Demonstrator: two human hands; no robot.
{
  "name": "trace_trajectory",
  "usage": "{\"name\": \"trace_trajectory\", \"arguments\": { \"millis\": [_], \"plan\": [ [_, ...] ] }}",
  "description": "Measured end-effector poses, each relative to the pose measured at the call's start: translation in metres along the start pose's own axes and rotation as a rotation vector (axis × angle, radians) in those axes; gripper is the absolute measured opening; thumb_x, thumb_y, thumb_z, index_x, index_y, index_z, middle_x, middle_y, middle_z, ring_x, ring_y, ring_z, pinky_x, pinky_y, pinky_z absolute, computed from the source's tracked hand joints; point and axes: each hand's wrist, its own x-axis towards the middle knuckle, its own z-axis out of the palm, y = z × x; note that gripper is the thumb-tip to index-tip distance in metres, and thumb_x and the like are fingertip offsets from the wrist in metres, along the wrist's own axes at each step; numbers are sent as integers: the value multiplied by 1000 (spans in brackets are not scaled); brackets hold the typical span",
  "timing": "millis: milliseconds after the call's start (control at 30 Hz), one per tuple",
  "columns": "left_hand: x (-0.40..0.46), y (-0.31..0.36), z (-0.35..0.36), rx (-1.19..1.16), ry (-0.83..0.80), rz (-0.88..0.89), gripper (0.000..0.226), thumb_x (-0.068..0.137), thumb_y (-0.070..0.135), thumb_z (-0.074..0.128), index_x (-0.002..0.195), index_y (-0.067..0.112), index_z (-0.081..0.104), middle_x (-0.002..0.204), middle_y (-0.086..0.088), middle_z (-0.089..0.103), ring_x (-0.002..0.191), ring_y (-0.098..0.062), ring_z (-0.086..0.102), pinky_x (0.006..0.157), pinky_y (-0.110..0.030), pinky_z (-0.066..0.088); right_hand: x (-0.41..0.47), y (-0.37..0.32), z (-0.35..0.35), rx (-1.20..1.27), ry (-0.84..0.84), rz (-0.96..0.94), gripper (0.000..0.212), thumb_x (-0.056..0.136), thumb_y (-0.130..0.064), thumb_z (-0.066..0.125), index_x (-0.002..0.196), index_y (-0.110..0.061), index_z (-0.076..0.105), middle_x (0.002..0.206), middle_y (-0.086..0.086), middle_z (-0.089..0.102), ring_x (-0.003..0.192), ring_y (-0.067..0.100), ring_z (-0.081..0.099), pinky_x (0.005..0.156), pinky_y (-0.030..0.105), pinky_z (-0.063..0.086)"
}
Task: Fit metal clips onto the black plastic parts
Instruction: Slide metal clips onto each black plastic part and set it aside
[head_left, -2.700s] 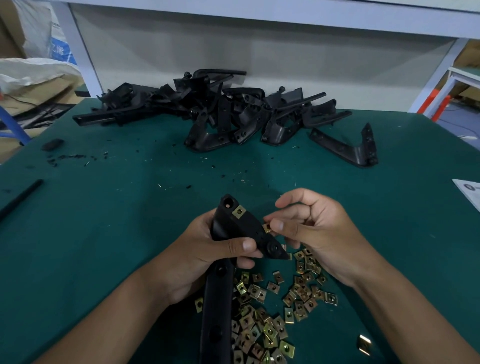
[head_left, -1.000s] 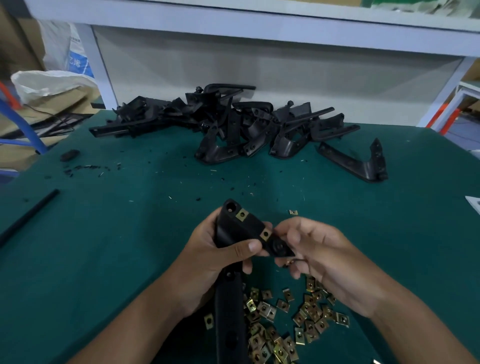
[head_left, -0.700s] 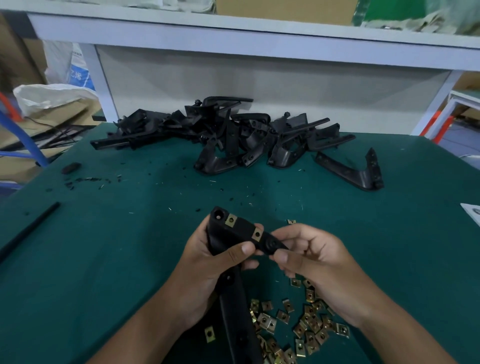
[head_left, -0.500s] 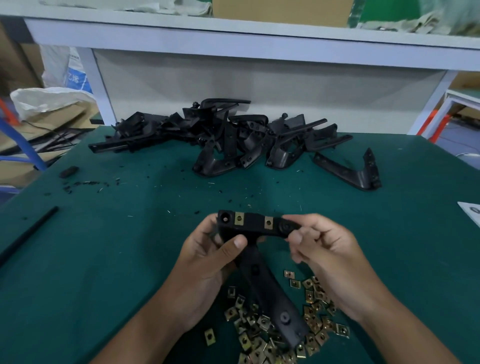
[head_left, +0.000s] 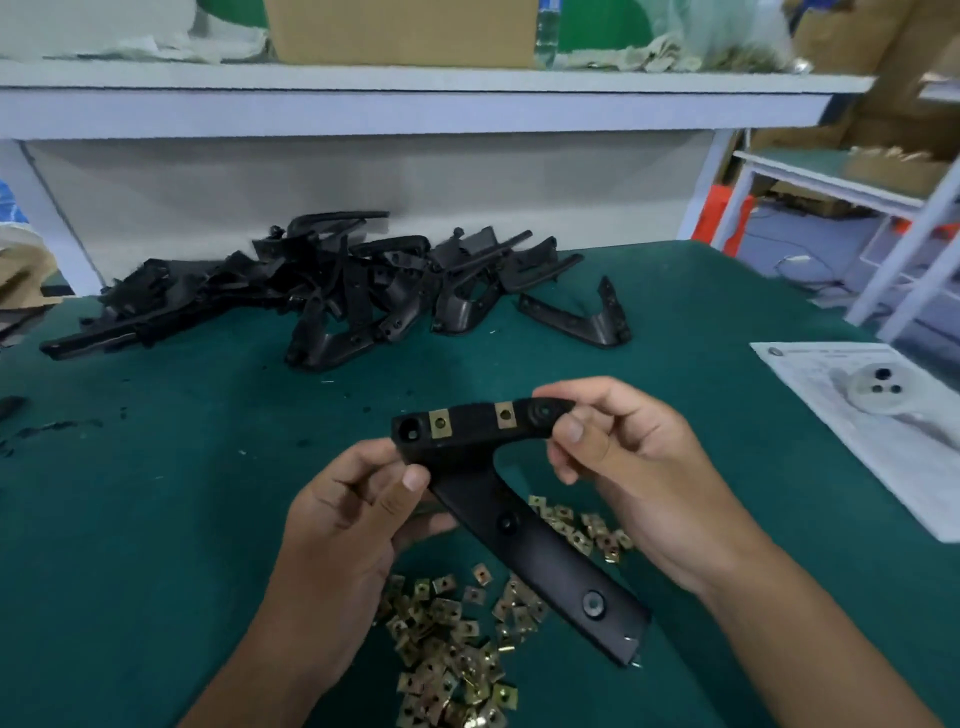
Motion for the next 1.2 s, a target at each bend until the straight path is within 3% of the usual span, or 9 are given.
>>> {"name": "trace_trajectory", "arguments": {
  "millis": [100, 267, 367, 500, 600, 733, 867, 1033, 1200],
  "plan": [
    [-15, -6, 46, 75, -102, -26, 30, 64, 42, 86, 78, 20, 72, 80, -9, 68, 86, -22, 73, 75, -34, 63, -50, -27, -35, -61, 119, -32, 34, 83, -49, 77, 111, -28, 75, 76, -13, 62, 77, 10, 62, 69, 21, 50],
    [-57, -45, 140, 337, -475, 61, 10, 91, 25, 69, 94, 34, 70, 78, 14, 74, 78, -7, 74, 67, -12, 54, -171, -69, -104, -210, 439, 23, 39, 79, -52, 80, 108, -26, 75, 78, -7, 63, 72, 10, 59, 65, 20, 47],
    [-84, -77, 188, 568, -676, 161, 5, 92, 32, 69, 95, 34, 65, 88, 18, 75, 85, 1, 70, 76, -22, 52, -251, -86, -135, -276, 623, 91, 36, 79, -50, 79, 106, -27, 76, 74, -5, 63, 68, 10, 55, 63, 19, 45],
    [-121, -121, 236, 834, -853, 281, 9, 94, 35, 65, 102, 32, 62, 88, 15, 72, 86, -9, 67, 76, -38, 53, -333, -92, -157, -334, 807, 243, 23, 84, -32, 67, 105, -25, 76, 73, -3, 62, 68, 7, 55, 62, 18, 44],
    [-138, -145, 258, 972, -917, 364, 12, 96, 42, 62, 105, 35, 59, 89, 13, 66, 86, -12, 61, 74, -33, 50, -370, -82, -167, -430, 893, 365, 19, 91, -23, 65, 108, -21, 74, 72, -3, 63, 64, 4, 58, 58, 14, 45],
    [-144, -155, 258, 1008, -968, 347, 35, 94, 49, 62, 126, 39, 52, 120, 22, 64, 112, -6, 57, 97, -30, 47, -402, -59, -187, -614, 999, 586, 15, 98, -24, 65, 112, -27, 71, 81, -12, 73, 75, 4, 68, 65, 20, 52],
    [-116, -133, 230, 930, -851, 315, 27, 90, 52, 58, 115, 46, 51, 108, 31, 63, 107, -2, 60, 91, -33, 50, -409, -45, -199, -835, 1073, 633, 16, 95, -29, 69, 100, -44, 68, 97, -20, 72, 91, 2, 68, 80, 33, 58],
    [-68, -87, 166, 902, -564, 336, 13, 94, 47, 59, 106, 42, 57, 102, 37, 66, 99, 15, 59, 76, -4, 37, -372, -36, -186, -928, 855, 504, 18, 92, -24, 72, 94, -42, 71, 91, -26, 72, 84, -7, 67, 69, 6, 47],
    [-34, -36, 78, 978, -247, 353, 19, 98, 59, 51, 106, 44, 58, 103, 34, 66, 86, 15, 62, 71, -11, 45, -306, -31, -170, -916, 650, 353, 14, 85, -47, 76, 97, -40, 75, 99, -18, 74, 88, -1, 70, 77, 12, 52]
  ]
}}
